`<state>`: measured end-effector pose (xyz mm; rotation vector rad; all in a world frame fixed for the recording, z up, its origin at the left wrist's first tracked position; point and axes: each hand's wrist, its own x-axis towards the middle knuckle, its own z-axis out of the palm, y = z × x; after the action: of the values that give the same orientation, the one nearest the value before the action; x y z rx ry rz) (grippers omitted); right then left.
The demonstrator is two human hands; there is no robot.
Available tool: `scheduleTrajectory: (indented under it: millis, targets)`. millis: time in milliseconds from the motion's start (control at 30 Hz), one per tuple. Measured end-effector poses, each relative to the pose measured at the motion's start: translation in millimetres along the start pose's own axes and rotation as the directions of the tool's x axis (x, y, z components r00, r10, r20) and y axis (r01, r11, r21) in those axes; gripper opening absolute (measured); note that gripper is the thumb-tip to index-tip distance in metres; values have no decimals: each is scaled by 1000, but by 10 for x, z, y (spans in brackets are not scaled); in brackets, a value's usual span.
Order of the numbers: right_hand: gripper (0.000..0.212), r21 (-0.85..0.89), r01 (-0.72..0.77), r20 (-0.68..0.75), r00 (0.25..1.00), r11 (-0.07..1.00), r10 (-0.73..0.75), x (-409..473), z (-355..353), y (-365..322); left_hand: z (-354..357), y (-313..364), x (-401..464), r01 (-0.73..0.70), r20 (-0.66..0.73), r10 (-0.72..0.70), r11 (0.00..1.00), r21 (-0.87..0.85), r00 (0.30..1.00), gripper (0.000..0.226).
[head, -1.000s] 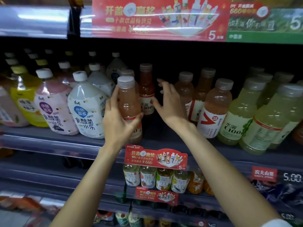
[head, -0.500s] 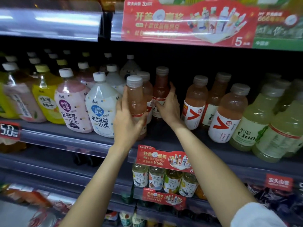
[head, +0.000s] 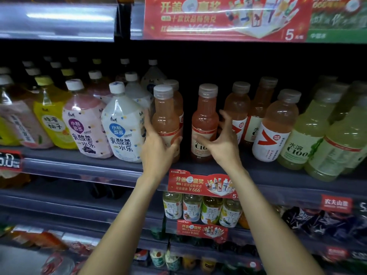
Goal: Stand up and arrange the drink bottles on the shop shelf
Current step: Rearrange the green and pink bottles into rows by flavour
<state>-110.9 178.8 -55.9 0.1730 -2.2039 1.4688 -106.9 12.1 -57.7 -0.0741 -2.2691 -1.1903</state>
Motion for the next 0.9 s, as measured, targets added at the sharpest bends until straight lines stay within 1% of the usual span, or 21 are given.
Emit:
scheduleTrajectory:
  millis: [67,133,233,367,467,567,633,700,800,900]
  targets:
    - [78,28,25,-5,1000,999,-25,-26,6,-15,29,-33,4,31,-4,-31,997,-77,1000,91]
    - [74,49,44,-49,998,998,-42,-91,-2,-36,8,-45,-38,17,-1,-17,988,-152,1000,86]
    - [75,82,75,-142,988,994,-63,-189,-112,-150,-66,110,-98,-99,-4,101,972,-211,995,86]
    - [76,116,68,-242,969,991,-39,-438,-475,-309,-150,549,-269,-243,-21,250,912,-332,968,81]
    - [73,135,46,-285,958,990,-6,-716,-952,-347,-111,873,-448,-290,51,334,876,-384,941,80]
    - [72,128,-5,-341,939,992,49,-971,-1492,-284,114,1147,-664,-268,157,367,857,-440,917,81]
    - [69,99,-43,-394,916,994,78,-1144,-1949,-166,402,1424,-858,-237,212,379,838,-491,901,80]
    - [70,88,-65,-433,896,994,98,-1284,-2369,-38,689,1689,-1041,-198,261,380,826,-528,887,84]
    - [70,91,-106,-493,859,990,138,-1533,-3116,167,1242,2156,-1403,-149,302,378,805,-574,875,85]
    - [71,104,-133,-543,823,986,168,-1723,-3778,316,1811,2557,-1673,-58,321,324,779,-624,890,87]
